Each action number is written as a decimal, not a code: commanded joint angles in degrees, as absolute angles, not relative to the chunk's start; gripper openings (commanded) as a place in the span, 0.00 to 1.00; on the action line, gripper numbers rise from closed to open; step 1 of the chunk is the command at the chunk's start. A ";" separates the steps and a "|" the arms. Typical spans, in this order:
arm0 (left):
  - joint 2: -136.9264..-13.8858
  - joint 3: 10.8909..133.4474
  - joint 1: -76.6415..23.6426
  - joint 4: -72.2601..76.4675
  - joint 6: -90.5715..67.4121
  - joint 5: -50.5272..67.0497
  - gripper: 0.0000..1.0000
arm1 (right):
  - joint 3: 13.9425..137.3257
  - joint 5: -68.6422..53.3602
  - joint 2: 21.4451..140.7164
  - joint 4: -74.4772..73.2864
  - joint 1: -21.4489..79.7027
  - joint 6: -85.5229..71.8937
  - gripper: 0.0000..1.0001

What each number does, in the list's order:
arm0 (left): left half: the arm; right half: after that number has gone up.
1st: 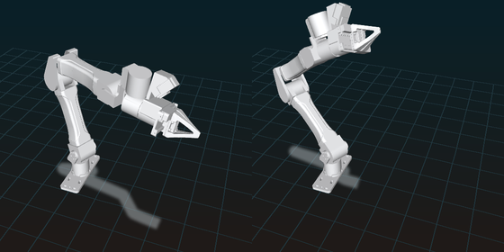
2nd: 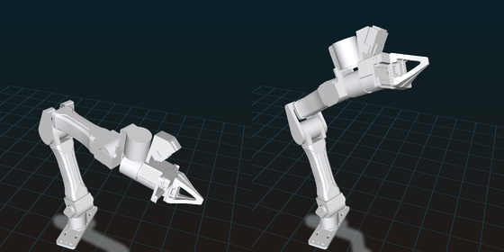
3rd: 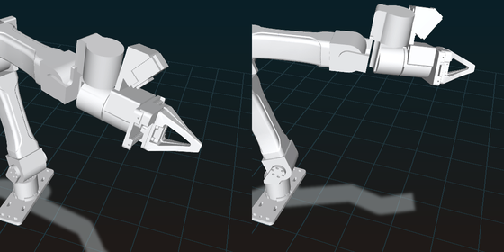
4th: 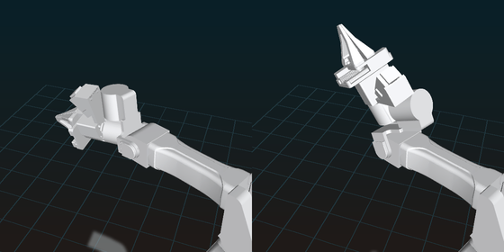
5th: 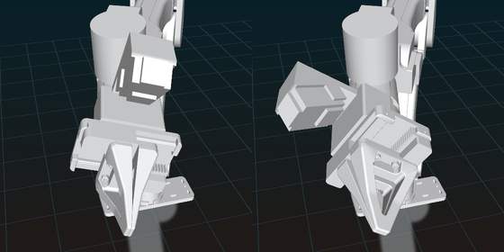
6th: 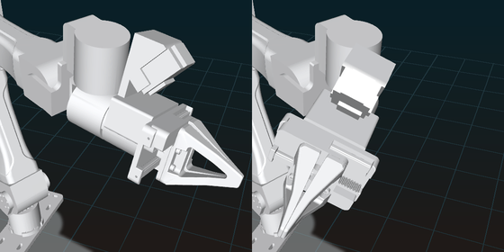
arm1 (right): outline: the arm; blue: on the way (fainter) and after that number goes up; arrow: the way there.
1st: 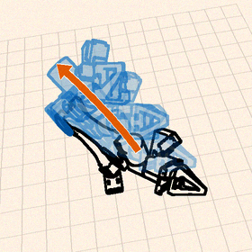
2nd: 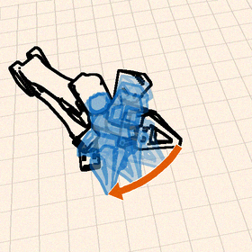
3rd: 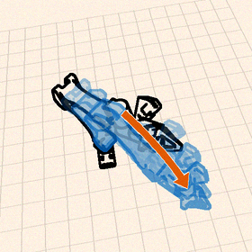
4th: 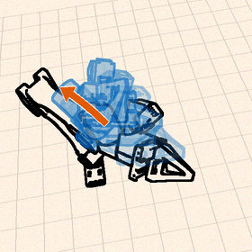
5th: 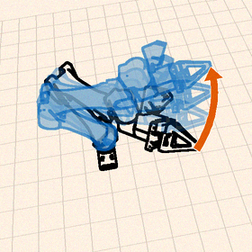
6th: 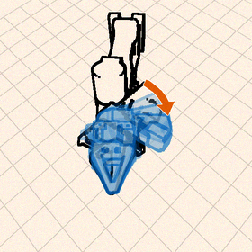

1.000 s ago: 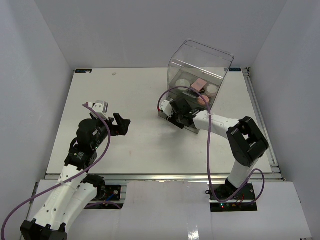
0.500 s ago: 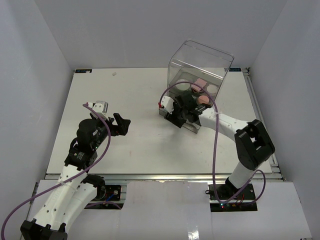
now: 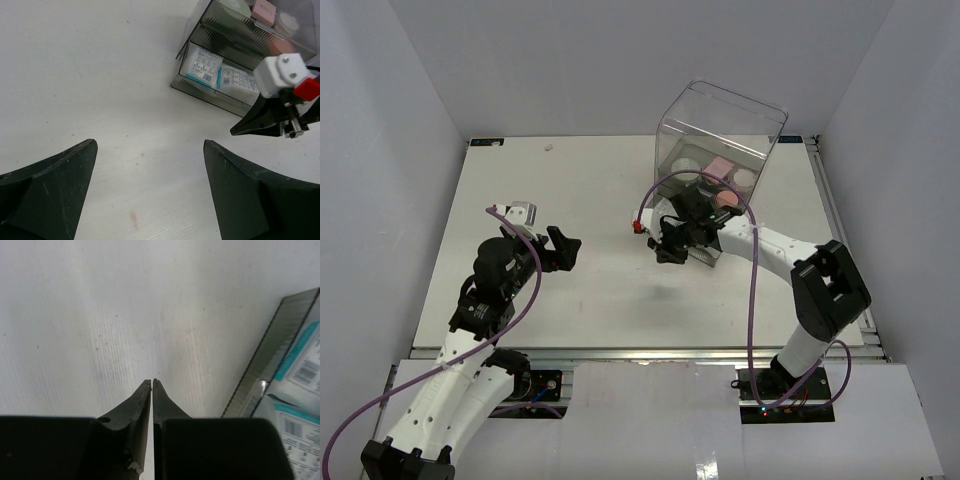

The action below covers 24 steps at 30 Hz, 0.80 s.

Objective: Organize the makeup

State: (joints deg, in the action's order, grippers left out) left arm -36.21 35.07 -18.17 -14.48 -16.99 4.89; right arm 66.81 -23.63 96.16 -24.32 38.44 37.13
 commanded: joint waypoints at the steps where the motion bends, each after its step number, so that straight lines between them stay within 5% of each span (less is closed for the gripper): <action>1: -35.86 34.72 -18.11 -13.29 -16.61 4.66 0.98 | 65.42 -15.43 97.71 -23.66 39.08 34.42 0.10; 11: -35.61 34.65 -18.11 -13.53 -16.61 4.48 0.98 | 63.56 10.10 104.56 -11.07 39.64 30.10 0.16; 17: -35.60 34.71 -18.19 -13.54 -16.61 4.48 0.98 | 62.73 21.18 105.45 -5.65 39.22 32.71 0.45; 24: -35.58 34.72 -18.11 -13.60 -16.61 4.48 0.98 | 64.97 22.62 107.46 -5.54 38.36 34.38 0.54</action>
State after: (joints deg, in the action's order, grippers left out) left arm -36.16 35.07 -18.17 -14.50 -17.00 4.89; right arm 63.21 18.47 105.78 -7.88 39.09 32.79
